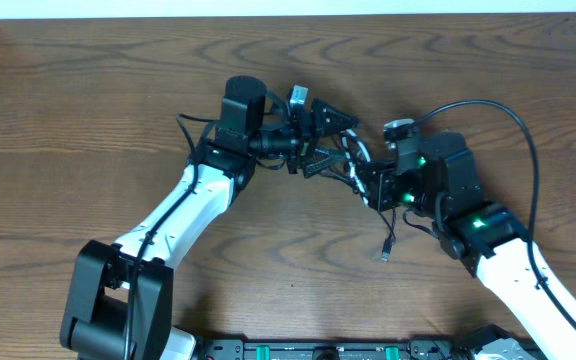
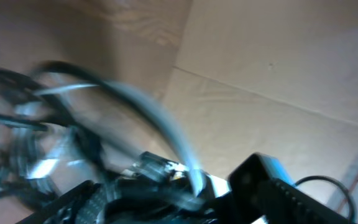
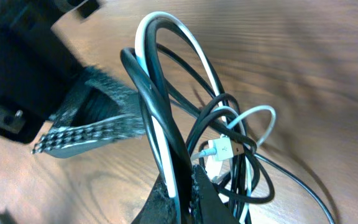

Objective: Untangle cables

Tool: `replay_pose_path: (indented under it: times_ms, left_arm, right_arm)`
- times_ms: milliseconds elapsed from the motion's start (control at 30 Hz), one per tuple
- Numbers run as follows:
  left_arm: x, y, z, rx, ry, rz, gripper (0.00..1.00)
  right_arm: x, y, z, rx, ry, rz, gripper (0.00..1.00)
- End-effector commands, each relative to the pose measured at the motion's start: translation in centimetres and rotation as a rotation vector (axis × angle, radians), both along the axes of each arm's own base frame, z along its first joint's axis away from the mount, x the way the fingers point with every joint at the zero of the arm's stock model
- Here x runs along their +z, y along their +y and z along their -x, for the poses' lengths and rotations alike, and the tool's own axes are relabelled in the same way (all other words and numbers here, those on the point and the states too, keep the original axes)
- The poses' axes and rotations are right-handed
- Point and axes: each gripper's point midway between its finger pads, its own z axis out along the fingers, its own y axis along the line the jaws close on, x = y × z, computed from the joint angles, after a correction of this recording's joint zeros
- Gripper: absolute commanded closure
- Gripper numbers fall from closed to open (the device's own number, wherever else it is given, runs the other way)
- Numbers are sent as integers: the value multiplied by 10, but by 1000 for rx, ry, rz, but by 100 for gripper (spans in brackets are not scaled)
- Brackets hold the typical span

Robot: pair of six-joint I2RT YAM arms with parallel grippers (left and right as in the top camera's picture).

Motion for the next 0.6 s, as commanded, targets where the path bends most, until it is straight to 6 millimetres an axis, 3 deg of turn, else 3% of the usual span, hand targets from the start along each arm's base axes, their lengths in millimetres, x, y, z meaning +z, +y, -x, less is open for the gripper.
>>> replay_pose_path:
  times_ms: [0,133,200,267,433,567]
  left_arm:
    - [-1,12,-6,1,-161,-75,17]
    - [-29,18,2,29,-57,-179,21]
    - [-34,13,8,-1,-85,-202,28]
    - [-34,5,15,-46,-142,-209,29]
    - [-42,-17,33,-135,-278,-270,30]
    - [-69,-21,41,-116,-298,-440,34]
  right_arm:
    - [22,-31,-20,-246,17,-28,99]
    - [19,-51,-21,-387,113,-54,99]
    - [16,-63,-22,-476,155,-58,99]
    - [11,-75,-23,-566,179,-49,99]
    - [4,-86,-22,-690,271,-86,99]
    - [2,-89,-20,-722,341,-105,99]
